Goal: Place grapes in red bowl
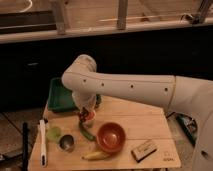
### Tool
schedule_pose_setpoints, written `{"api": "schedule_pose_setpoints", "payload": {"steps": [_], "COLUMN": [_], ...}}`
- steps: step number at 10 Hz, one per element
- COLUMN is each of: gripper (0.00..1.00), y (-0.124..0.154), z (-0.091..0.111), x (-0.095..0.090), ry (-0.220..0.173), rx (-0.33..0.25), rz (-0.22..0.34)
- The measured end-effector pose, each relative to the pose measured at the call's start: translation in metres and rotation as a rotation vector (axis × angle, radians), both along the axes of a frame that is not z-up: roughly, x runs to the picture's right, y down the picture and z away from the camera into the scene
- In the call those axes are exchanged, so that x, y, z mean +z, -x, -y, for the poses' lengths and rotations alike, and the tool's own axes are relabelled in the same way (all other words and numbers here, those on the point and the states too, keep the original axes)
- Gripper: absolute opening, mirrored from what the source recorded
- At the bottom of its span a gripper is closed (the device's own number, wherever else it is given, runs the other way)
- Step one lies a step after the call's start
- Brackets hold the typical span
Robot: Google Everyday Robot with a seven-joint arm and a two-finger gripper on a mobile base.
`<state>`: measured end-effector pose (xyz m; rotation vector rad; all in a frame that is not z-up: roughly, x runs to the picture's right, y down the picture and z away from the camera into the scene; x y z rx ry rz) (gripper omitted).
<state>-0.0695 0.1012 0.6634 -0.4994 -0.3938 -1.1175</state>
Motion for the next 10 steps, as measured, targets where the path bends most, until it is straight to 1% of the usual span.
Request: {"api": "schedule_pose_setpoints", "payload": {"steps": [4,6,7,9,10], "gripper": [0.01,0.01,0.01,0.01,0.01], "y": [-0.044,-0.055,-0.066,-0.072,-0.079], "z": [-0.013,-0.018,-0.02,-0.026,-0.03], "x": [-0.006,-0.01,-0.012,-0.016,-0.018], "ry": [0.027,0.035,0.036,0.046,0.054], "rx": [0.05,0.067,0.078,0.086,0.091], "rz": [-0.05,-0.073,-0.09,-0.106,-0.12]}}
